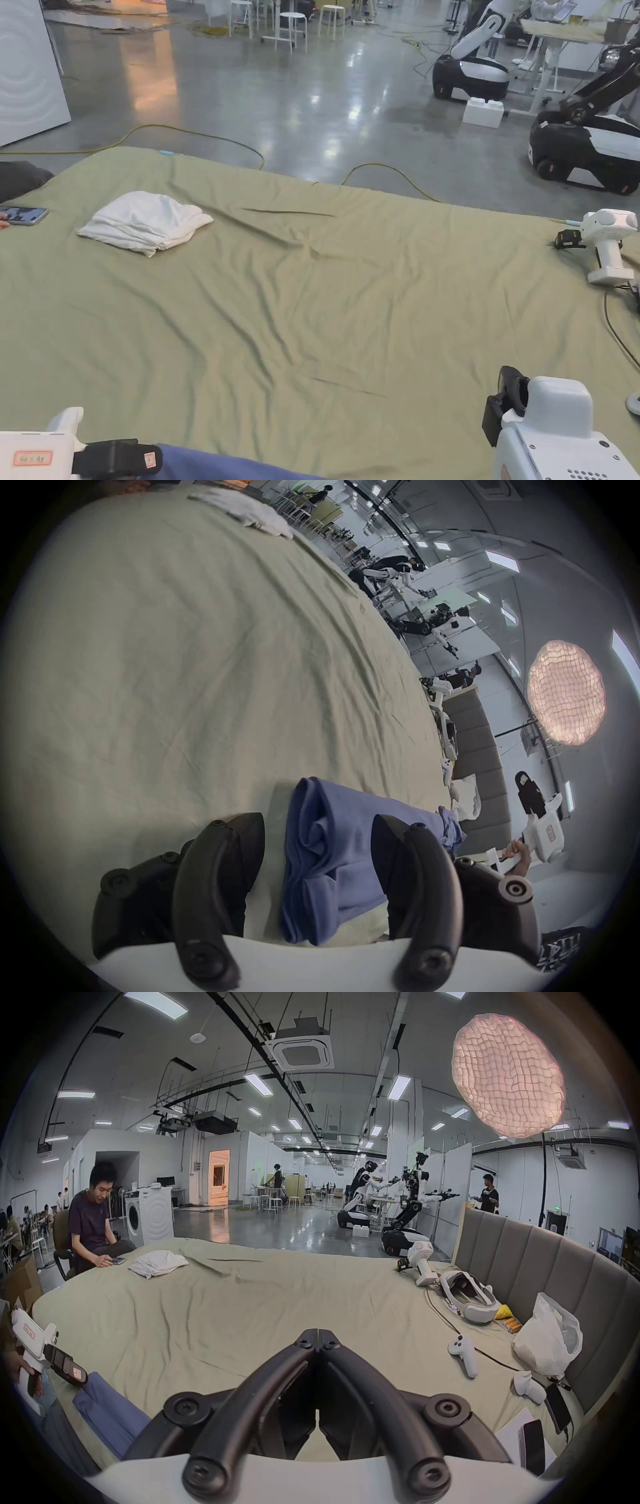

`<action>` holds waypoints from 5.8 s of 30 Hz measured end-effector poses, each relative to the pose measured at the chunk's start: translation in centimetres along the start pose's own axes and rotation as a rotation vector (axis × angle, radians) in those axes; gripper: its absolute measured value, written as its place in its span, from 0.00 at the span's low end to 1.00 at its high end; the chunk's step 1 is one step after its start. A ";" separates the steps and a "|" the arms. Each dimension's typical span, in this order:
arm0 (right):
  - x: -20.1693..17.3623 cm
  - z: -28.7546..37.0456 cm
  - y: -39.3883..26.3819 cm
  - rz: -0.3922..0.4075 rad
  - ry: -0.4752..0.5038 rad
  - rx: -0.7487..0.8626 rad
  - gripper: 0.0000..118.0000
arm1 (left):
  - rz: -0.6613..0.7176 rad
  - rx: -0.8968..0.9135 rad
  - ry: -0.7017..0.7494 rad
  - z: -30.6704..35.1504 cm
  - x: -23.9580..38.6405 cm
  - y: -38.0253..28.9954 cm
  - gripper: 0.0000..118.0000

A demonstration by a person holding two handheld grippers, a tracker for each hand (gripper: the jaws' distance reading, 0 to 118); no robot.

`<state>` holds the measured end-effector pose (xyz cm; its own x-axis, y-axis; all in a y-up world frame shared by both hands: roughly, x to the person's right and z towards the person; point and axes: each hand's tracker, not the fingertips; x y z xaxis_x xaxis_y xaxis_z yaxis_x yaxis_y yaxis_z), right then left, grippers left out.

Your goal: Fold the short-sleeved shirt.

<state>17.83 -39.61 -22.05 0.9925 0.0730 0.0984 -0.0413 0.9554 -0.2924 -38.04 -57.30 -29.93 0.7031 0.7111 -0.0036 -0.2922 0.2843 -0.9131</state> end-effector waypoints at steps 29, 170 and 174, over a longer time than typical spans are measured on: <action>0.5 -0.2 -0.7 -0.025 0.026 -0.054 0.00 | 0.041 0.008 -0.101 1.2 7.0 -2.9 0.08; 3.8 3.9 -0.3 -0.079 -0.026 0.168 0.00 | -0.237 0.004 0.237 4.3 21.7 -1.7 0.12; 4.0 4.0 -0.5 -0.073 -0.030 0.155 0.00 | -0.308 -0.042 0.213 2.3 25.2 -2.4 0.12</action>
<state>21.37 -38.70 -17.72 0.9898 0.0085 0.1425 0.0107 0.9910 -0.1333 -21.07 -38.56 -26.88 0.8740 0.4458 0.1933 -0.0226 0.4345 -0.9004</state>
